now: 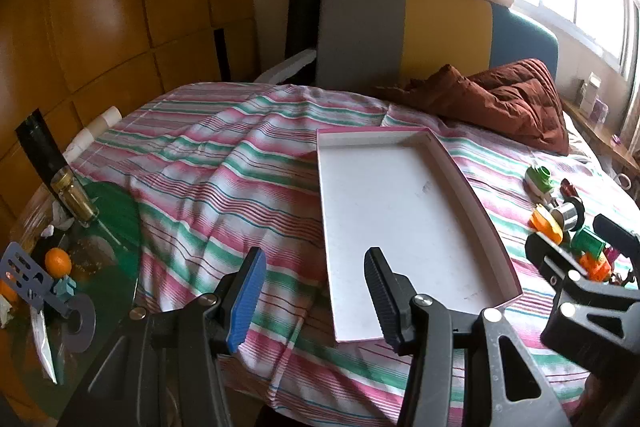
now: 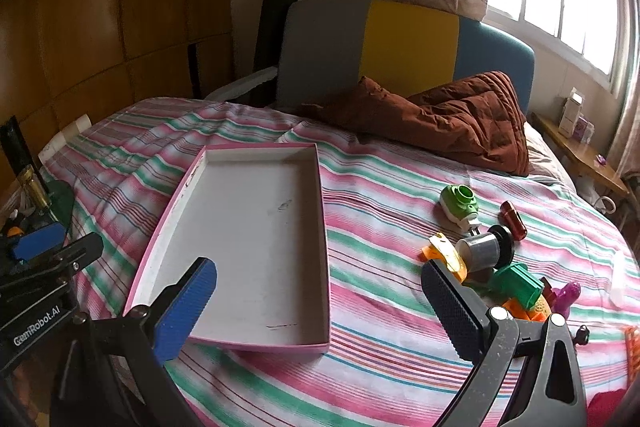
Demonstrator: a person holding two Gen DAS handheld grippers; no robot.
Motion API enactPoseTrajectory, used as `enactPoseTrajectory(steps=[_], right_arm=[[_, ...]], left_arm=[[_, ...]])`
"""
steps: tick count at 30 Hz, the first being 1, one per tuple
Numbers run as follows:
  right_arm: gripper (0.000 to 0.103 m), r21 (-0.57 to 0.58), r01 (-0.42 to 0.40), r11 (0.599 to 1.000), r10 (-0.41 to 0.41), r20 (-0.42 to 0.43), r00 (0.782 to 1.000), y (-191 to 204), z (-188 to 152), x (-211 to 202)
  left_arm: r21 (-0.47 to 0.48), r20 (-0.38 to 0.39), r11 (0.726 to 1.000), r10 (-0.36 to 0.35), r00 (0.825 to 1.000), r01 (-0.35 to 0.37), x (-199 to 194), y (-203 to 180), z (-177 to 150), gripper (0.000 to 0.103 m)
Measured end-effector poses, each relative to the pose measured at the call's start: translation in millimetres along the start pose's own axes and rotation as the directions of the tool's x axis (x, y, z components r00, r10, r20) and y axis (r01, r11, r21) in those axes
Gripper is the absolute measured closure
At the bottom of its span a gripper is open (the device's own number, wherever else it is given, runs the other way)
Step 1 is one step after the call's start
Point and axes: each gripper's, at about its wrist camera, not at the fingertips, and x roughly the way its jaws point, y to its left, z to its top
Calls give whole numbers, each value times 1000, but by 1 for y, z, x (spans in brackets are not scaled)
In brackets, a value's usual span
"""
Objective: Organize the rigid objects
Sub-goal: 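Move the left tool toward the yellow-orange piece beside the tray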
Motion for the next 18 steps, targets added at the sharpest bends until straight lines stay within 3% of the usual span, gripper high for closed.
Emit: enactPoseTrajectory(steps=[12, 18], right_arm=[[0, 68, 64, 996, -64, -2, 998, -52, 5, 4], [0, 130, 127, 983, -128, 4, 992, -105, 12, 3]], left_arm=[[48, -29, 998, -35, 999, 36, 7, -16, 1, 51], [58, -69, 986, -151, 986, 155, 10, -23, 1, 51]])
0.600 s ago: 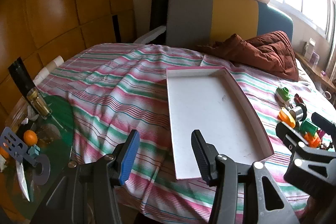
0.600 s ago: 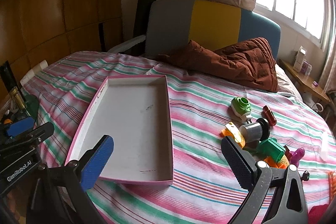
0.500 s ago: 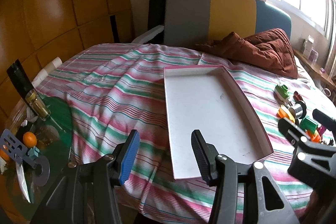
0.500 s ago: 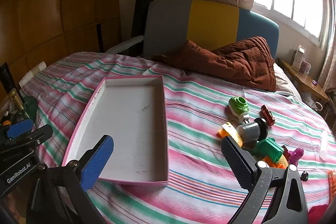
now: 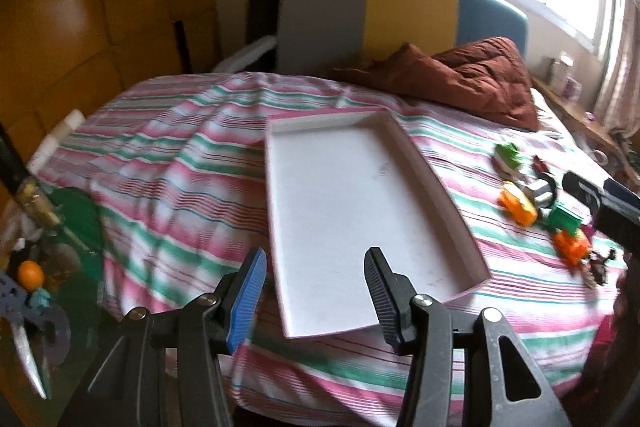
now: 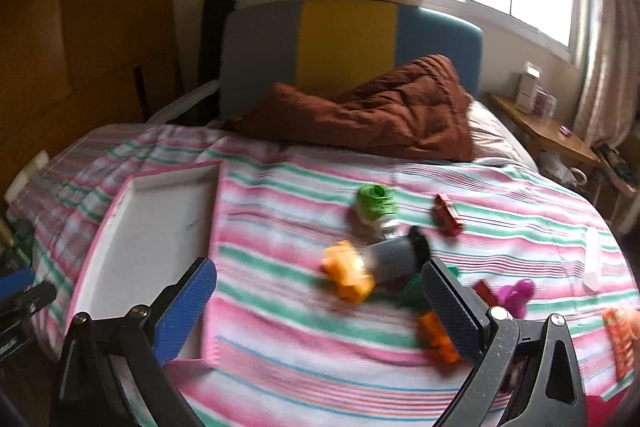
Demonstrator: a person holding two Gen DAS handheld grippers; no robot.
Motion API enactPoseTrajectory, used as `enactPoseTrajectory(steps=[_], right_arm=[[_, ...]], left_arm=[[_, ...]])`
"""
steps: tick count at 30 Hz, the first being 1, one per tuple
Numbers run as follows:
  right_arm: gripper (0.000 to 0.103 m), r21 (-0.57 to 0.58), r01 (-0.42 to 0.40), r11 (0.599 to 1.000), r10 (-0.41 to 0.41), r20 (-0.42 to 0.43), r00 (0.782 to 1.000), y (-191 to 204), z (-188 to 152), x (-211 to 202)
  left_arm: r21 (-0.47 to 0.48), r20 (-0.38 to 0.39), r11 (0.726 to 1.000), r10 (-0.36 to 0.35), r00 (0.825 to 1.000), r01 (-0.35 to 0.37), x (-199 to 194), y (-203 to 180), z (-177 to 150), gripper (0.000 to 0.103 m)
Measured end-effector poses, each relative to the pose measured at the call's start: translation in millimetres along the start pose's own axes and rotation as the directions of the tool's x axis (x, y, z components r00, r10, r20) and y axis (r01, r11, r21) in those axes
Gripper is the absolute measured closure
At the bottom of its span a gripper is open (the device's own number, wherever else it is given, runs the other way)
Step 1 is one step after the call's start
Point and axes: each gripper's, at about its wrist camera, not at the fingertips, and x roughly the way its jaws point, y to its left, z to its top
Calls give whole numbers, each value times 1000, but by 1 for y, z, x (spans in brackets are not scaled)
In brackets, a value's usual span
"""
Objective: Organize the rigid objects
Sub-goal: 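Move the left tool toward the yellow-orange piece beside the tray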
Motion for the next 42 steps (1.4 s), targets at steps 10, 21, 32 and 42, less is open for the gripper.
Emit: enactPoseTrajectory(steps=[10, 21, 32, 42], right_arm=[[0, 229, 112, 967, -114, -7, 993, -131, 11, 11], [0, 476, 63, 877, -46, -47, 998, -195, -3, 20], [0, 526, 18, 850, -2, -30, 1000, -201, -5, 20], [0, 530, -8, 848, 35, -40, 999, -198, -5, 25]], left_arm=[[66, -67, 983, -164, 984, 169, 13, -42, 8, 51], [141, -234, 921, -325, 916, 363, 51, -130, 38, 51], [173, -383, 897, -319, 867, 406, 121, -214, 52, 51], [50, -413, 915, -346, 842, 401, 163, -232, 64, 51]])
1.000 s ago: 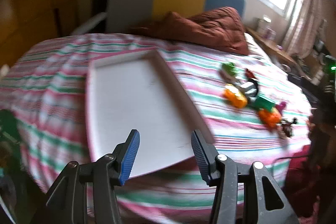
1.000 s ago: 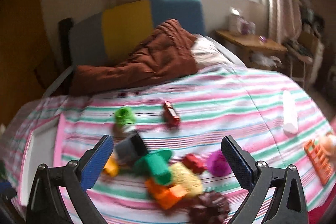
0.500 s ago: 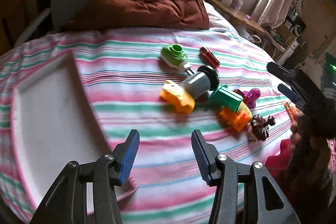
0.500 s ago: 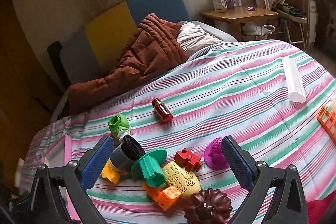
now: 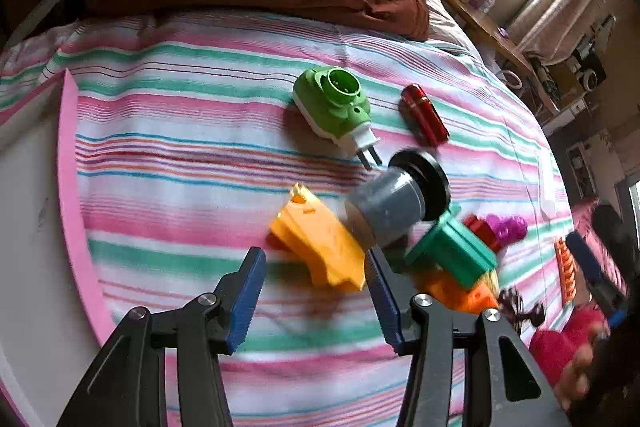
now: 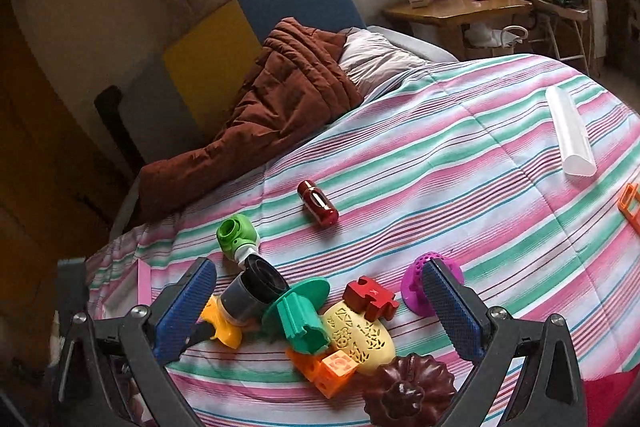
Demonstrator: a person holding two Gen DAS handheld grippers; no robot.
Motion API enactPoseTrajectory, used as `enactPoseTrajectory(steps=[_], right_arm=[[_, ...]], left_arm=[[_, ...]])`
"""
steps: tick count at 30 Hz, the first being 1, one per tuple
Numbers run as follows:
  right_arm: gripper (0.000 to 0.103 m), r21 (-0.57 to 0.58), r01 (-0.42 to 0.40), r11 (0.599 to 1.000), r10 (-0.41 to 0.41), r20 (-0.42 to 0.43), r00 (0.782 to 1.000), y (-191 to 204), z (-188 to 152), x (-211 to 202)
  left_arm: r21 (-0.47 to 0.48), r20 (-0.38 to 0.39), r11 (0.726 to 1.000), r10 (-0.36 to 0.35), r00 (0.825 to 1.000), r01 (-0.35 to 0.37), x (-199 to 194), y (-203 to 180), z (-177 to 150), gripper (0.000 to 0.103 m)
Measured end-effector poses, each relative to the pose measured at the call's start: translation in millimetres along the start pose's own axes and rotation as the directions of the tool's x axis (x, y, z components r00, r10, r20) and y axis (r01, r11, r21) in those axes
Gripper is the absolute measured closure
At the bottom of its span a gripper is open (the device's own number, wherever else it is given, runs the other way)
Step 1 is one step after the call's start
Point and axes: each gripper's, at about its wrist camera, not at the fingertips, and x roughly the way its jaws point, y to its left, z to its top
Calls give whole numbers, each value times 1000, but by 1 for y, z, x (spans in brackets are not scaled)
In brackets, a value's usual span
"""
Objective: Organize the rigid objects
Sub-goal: 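Move the left tool toward the yellow-orange piece beside the tray, then grasp the yellow-orange piece with the left gripper and lift it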
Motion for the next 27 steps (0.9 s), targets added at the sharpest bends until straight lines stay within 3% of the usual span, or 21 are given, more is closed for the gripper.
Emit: enactPoseTrajectory(steps=[5, 7, 9, 15, 27], right_arm=[[0, -11, 7, 1000, -7, 0, 1000, 3, -1, 1], [0, -13, 11, 1000, -11, 2, 1000, 3, -1, 1], [0, -8, 16, 1000, -16, -1, 1000, 2, -1, 2], [0, 3, 46, 999, -46, 6, 999, -2, 1, 3], [0, 68, 86, 994, -84, -19, 996, -21, 3, 6]], left_arm=[[23, -3, 999, 32, 999, -32, 17, -4, 7, 51], [31, -3, 998, 46, 999, -46, 27, -4, 9, 59], [66, 32, 994, 84, 996, -86, 25, -4, 6, 74], [131, 53, 986, 94, 994, -100, 10, -1, -12, 74], [219, 153, 974, 19, 988, -53, -51, -16, -63, 74]])
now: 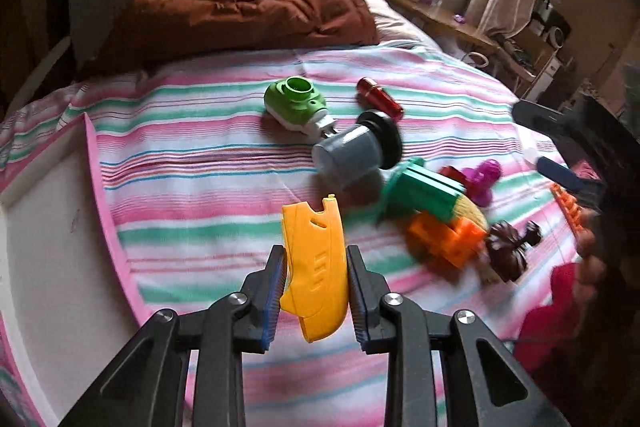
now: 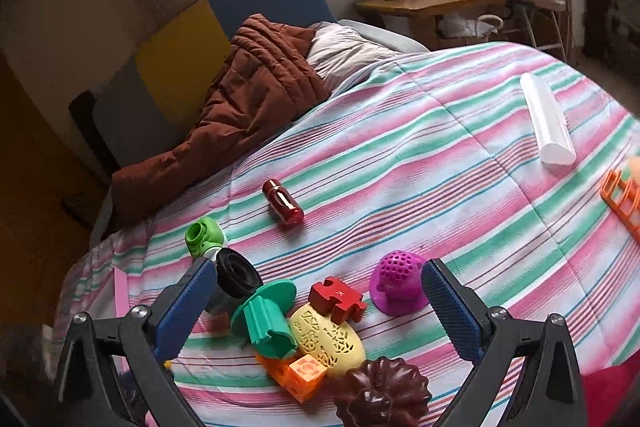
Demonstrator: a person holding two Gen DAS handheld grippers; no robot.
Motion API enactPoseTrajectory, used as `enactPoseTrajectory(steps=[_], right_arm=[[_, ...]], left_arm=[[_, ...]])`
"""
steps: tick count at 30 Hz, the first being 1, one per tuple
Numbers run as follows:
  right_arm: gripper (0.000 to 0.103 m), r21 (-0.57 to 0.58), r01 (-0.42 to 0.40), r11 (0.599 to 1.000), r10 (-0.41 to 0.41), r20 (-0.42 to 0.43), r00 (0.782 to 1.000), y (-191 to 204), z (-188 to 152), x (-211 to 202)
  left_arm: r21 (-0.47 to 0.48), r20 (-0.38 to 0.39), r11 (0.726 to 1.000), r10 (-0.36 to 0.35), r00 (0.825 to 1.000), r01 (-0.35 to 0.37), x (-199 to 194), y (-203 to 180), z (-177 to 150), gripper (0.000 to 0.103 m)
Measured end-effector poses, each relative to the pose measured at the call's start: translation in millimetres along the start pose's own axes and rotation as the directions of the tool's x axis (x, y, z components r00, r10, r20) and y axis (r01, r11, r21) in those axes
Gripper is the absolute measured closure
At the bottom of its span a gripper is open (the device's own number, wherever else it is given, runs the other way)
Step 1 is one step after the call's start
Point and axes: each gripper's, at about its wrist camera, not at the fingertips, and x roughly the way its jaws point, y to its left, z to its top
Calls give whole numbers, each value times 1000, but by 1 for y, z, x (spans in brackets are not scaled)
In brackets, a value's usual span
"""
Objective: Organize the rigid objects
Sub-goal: 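Grasp the yellow-orange piece with the left gripper and lift it, then carry the yellow-orange piece into the tray with the left gripper while the right gripper grasps the teal spool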
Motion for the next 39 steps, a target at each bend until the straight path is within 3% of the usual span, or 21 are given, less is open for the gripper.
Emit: enactPoseTrajectory(steps=[7, 9, 17, 23, 27, 39], right_arm=[[1, 135, -51, 990, 55, -26, 998, -18, 3, 2], [4, 122, -50, 991, 55, -41, 998, -15, 1, 4], [6, -71, -16, 997, 11, -76, 997, 19, -7, 11], [15, -188, 1, 982, -21, -107, 994, 37, -16, 17], [21, -249, 3, 969, -38, -137, 990, 46, -22, 25], [22, -437, 20, 899, -131, -227, 965, 73, -48, 55]], left_arm=[[41, 37, 999, 3, 999, -4, -26, -8, -18, 74], [47, 45, 999, 6, 999, -8, -29, -9, -20, 74], [47, 68, 999, 20, 997, -24, -43, -8, -32, 74], [49, 85, 997, 46, 995, -51, -51, -5, -37, 74], [56, 100, 996, 69, 993, -75, -56, -4, -40, 74], [47, 131, 994, 91, 987, -98, -74, 10, -48, 74]])
